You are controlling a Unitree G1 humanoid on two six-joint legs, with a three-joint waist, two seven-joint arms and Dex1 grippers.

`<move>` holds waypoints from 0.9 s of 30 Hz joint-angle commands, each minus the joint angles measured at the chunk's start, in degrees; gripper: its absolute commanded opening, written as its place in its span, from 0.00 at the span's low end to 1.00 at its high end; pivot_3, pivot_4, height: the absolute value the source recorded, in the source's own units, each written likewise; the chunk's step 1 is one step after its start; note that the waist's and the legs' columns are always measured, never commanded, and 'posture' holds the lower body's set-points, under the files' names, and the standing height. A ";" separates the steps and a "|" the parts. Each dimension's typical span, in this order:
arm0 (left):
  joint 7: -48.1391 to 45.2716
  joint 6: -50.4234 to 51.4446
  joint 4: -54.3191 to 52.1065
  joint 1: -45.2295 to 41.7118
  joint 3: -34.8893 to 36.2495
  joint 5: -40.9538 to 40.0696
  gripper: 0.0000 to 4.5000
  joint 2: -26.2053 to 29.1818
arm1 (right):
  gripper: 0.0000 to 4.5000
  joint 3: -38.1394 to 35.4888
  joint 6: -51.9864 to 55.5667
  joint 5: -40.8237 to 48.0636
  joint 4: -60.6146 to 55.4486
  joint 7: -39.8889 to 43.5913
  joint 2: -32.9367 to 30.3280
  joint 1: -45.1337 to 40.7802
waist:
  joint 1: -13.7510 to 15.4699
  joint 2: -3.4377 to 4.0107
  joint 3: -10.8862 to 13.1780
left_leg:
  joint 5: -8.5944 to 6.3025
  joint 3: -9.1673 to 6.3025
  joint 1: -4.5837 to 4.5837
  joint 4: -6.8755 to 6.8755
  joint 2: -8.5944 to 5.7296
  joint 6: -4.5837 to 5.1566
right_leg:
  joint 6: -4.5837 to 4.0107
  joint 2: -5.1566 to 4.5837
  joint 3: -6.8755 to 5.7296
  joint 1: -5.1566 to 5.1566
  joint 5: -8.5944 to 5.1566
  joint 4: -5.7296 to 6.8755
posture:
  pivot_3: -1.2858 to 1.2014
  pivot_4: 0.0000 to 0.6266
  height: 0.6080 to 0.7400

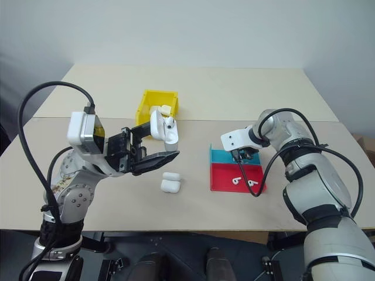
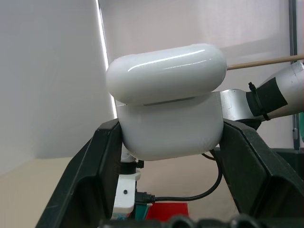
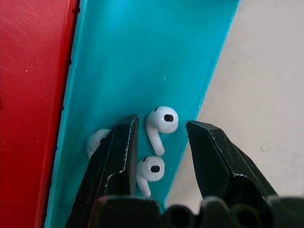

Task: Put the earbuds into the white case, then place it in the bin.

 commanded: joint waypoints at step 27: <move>0.36 -0.74 -1.60 -1.07 0.79 -1.11 0.63 0.72 | 0.00 -6.15 -3.67 -1.24 0.92 3.40 0.15 1.21 | -1.20 0.01 0.00 | 0.01 -0.03 0.17 0.01 -0.01 -0.03 | 0.00 0.00 0.02 0.14 0.00 0.11 | 0.52 0.24 1.00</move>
